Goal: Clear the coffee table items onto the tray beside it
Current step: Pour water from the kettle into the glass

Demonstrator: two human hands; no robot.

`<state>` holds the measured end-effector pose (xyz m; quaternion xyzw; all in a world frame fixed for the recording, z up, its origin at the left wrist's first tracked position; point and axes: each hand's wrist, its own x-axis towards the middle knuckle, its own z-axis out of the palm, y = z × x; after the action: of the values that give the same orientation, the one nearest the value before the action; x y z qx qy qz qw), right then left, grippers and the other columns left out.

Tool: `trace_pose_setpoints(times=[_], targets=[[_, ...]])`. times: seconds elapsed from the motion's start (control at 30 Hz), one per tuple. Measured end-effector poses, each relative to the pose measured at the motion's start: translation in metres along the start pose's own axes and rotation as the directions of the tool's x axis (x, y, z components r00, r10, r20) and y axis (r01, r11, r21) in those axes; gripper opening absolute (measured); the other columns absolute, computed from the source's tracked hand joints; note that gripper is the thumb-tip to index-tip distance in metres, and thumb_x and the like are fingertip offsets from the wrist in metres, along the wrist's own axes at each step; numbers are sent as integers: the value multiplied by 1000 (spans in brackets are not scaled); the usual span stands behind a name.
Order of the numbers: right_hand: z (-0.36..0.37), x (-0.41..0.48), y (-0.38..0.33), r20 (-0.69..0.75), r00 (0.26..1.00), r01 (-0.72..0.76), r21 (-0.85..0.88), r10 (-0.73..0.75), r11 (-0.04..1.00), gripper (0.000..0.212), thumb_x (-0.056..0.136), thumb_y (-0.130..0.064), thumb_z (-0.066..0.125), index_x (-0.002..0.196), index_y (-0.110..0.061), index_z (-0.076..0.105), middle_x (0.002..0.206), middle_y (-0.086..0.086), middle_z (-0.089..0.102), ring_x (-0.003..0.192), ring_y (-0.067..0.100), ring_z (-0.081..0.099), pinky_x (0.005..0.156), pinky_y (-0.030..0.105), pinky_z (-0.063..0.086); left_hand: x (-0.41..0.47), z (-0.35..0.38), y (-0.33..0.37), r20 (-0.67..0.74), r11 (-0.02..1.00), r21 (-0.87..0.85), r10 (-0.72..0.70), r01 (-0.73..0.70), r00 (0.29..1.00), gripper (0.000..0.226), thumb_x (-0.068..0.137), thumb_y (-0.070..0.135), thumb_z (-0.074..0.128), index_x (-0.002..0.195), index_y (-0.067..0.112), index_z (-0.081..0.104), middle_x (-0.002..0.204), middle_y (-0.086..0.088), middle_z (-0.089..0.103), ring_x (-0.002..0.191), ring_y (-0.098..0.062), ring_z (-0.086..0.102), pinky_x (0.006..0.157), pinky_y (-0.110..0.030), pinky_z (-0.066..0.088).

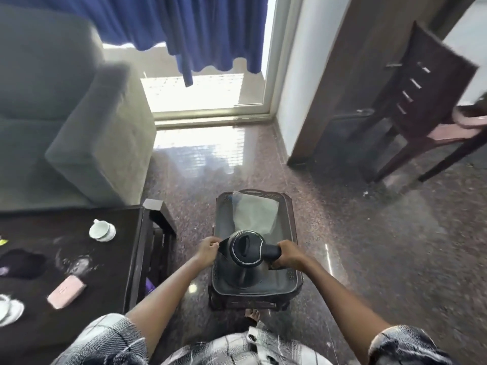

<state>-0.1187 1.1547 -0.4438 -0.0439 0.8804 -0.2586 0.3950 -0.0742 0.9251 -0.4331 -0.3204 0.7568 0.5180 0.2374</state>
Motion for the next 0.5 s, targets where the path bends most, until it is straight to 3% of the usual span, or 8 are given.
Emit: trace_pose_setpoints(times=[0.1,0.3,0.33,0.4,0.5], targets=[[5,4,8,-47,999,28,66,-25,997,27,60,-14,77,84,-4,68,72,1,59,69,10,55,51,22,41,-8,6,7,-69,997,-66,-39,35,997,33,94,-6,33,117,-12,56,123,-31,56,119,-44,50,99,-44,40],[-6,-7,-2,-62,995,82,197,-71,977,27,60,-1,69,86,0,68,72,7,62,63,13,61,55,28,57,-17,-2,12,-99,986,-163,-62,45,993,34,93,-6,34,116,-13,58,115,-38,58,109,-49,55,93,-45,46],[-13,-10,-6,-65,994,95,193,-84,977,26,61,1,68,86,1,67,70,6,60,59,12,59,53,25,55,-20,-6,13,-91,986,-167,-44,29,995,34,93,-4,35,117,-11,59,105,-34,63,95,-46,61,81,-40,52],[-28,-20,-14,-88,988,141,174,-127,975,21,61,1,68,82,1,65,64,3,56,56,10,54,51,24,48,-27,-17,17,-80,986,-165,-7,-6,997,33,94,1,38,116,-6,62,89,-15,65,74,-25,60,61,-26,46],[-43,-40,-33,-133,969,231,199,-207,953,13,54,-4,67,65,-4,60,57,4,50,54,14,49,52,30,43,-45,-36,22,-51,967,-253,21,-34,998,32,95,4,37,115,3,62,86,-8,63,74,-14,58,65,-22,43]])
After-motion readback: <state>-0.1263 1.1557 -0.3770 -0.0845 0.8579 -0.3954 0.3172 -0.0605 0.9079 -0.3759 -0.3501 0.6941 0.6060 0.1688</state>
